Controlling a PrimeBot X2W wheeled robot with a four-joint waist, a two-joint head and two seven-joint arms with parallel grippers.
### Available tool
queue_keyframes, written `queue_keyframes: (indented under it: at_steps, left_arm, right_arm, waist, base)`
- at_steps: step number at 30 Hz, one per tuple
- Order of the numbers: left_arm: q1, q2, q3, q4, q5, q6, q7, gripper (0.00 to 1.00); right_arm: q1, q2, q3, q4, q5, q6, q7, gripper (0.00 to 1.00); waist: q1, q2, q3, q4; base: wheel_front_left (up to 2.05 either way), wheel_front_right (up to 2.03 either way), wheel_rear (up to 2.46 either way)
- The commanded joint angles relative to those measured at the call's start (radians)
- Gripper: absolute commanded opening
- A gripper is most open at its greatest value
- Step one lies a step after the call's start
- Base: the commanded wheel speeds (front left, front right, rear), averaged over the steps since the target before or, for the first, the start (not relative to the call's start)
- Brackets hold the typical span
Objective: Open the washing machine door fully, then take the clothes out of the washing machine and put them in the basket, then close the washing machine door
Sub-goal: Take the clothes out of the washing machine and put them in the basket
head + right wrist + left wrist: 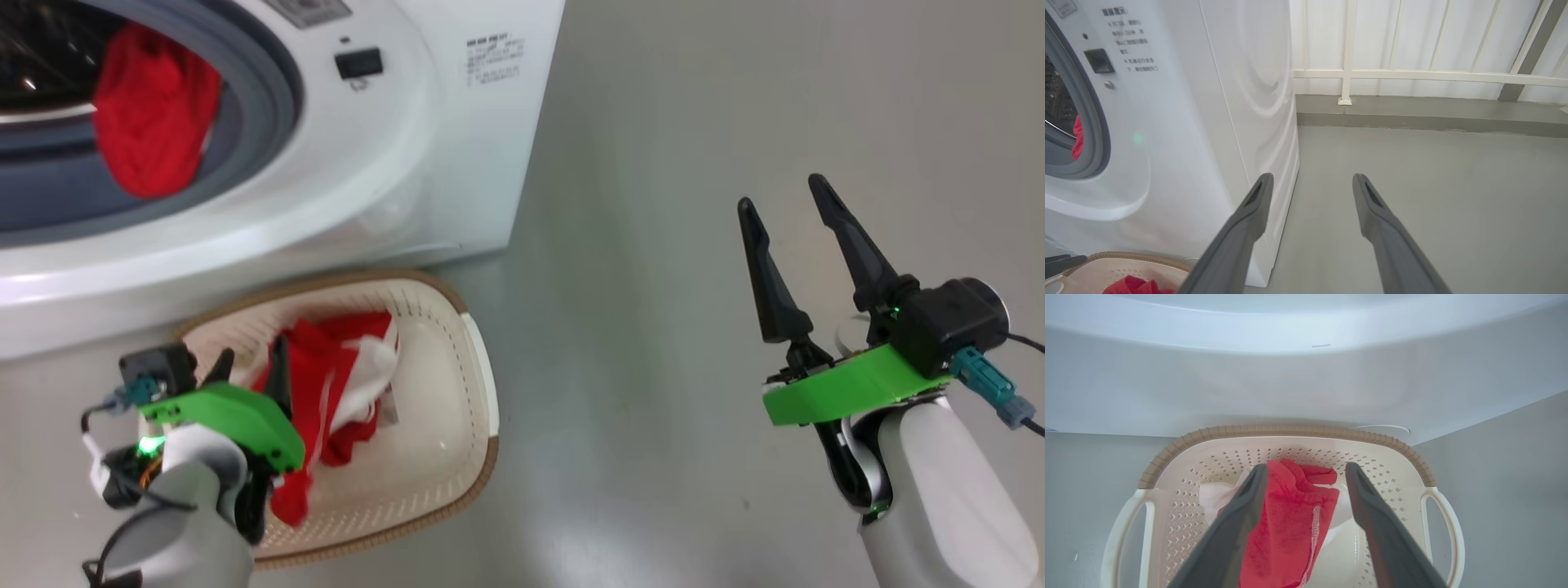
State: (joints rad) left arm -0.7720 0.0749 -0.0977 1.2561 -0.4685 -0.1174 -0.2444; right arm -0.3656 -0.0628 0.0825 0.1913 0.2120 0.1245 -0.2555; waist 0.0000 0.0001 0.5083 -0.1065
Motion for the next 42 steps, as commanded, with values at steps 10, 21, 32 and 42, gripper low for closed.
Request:
queue_keyframes:
  at_steps: [10,21,32,42]
  left_arm:
    - [0.201,0.058,0.059,-0.27,0.012,-0.011,-0.017,1.0]
    - [0.416,0.049,0.155,-0.596,0.087,0.002,-0.017,1.0]
    - [0.589,0.034,0.219,-0.852,0.157,0.012,-0.017,1.0]
    - [0.707,0.019,0.249,-1.012,0.189,0.011,-0.017,1.0]
  right_arm:
    - [0.089,-0.015,0.002,-0.012,-0.012,0.006,-0.006,1.0]
    - [0.163,-0.019,-0.015,-0.015,-0.024,0.006,-0.006,1.0]
    - [0.231,-0.019,-0.029,-0.026,-0.031,0.006,-0.006,1.0]
    - [0.282,-0.018,-0.052,-0.054,-0.038,0.006,-0.006,1.0]
  waist:
    - [0.0,-0.0001,-0.201,0.031]
    - [0.0,-0.0001,-0.346,0.036]
    - [0.0,-0.0001,-0.457,0.028]
    - [0.0,-0.0001,-0.512,0.016]
  base:
    - [0.0,0.0,0.0]
    - [0.0,0.0,0.0]
    - [0.0,0.0,0.0]
    - [0.0,0.0,0.0]
